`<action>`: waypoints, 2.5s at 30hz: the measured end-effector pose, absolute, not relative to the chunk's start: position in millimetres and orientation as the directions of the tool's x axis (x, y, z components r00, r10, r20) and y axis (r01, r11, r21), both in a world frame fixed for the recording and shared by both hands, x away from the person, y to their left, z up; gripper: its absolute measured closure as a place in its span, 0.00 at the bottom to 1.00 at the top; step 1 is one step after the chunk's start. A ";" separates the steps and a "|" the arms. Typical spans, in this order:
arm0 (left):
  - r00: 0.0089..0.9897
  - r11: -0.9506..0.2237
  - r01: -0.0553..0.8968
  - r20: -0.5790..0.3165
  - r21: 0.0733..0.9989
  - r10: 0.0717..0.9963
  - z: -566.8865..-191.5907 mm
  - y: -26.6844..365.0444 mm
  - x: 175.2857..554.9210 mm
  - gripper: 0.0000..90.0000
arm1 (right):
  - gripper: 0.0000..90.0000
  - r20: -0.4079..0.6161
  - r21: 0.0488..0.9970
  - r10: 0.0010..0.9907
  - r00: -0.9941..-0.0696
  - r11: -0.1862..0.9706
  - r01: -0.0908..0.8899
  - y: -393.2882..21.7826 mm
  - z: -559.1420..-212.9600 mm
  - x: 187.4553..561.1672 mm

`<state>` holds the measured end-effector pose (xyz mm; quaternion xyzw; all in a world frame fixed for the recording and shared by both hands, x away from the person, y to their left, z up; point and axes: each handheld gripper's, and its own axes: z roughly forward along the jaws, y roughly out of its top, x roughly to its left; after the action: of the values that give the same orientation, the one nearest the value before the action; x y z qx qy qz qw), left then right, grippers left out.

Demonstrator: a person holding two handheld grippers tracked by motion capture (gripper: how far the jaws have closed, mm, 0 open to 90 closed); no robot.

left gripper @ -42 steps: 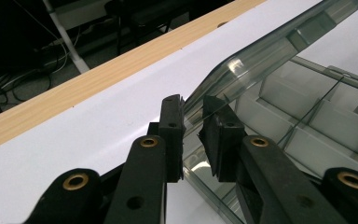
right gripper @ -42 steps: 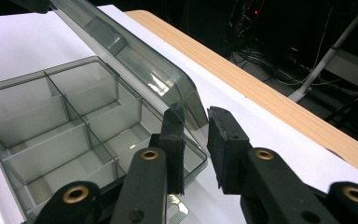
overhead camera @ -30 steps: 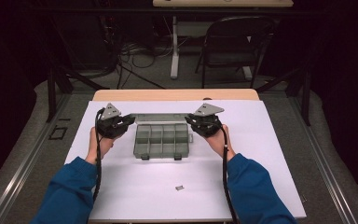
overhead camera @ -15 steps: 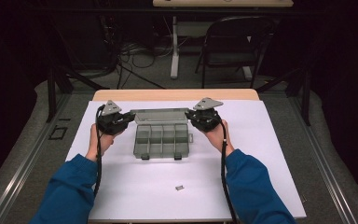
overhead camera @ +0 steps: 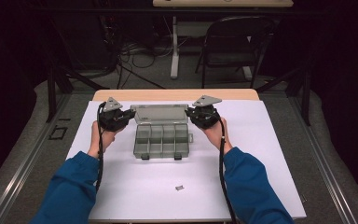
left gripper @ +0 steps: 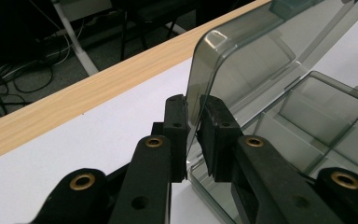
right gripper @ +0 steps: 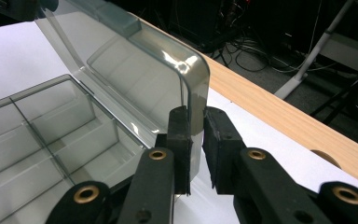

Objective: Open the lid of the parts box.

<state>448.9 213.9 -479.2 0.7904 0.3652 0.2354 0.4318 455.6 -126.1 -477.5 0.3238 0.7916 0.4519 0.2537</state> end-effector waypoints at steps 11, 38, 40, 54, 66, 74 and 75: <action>0.604 -0.337 0.378 0.046 0.862 0.796 -483.6 213.7 455.6 0.91 | 0.91 -0.094 0.880 0.765 -0.638 0.364 0.306 -124.2 -480.8 461.8; 0.569 -0.317 0.416 0.029 0.852 0.822 -498.6 208.8 470.0 0.91 | 0.90 -0.057 0.870 0.816 -0.575 0.323 0.372 -118.0 -497.3 477.9; 0.565 -0.316 0.421 0.026 0.850 0.825 -500.1 208.2 470.7 0.91 | 0.90 -0.053 0.868 0.819 -0.572 0.321 0.380 -117.5 -499.1 479.0; 0.547 -0.327 0.457 0.029 0.827 0.837 -508.3 204.3 477.3 0.91 | 0.89 -0.038 0.854 0.830 -0.557 0.316 0.413 -115.5 -511.9 487.2; 0.544 -0.350 0.486 0.036 0.801 0.838 -517.3 201.5 482.4 0.90 | 0.87 -0.031 0.833 0.833 -0.552 0.327 0.446 -113.8 -520.2 491.6; 0.540 -0.359 0.501 0.040 0.787 0.841 -520.7 200.2 483.7 0.89 | 0.86 -0.022 0.827 0.838 -0.545 0.322 0.462 -112.7 -522.8 494.1; 0.538 -0.357 0.501 0.039 0.788 0.842 -521.2 200.3 483.9 0.88 | 0.86 -0.020 0.824 0.839 -0.544 0.322 0.466 -112.3 -522.9 494.3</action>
<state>483.9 200.3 -521.2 0.7920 0.4238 0.2261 0.3767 494.3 -112.3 -522.9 0.4183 0.7797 0.4049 0.2303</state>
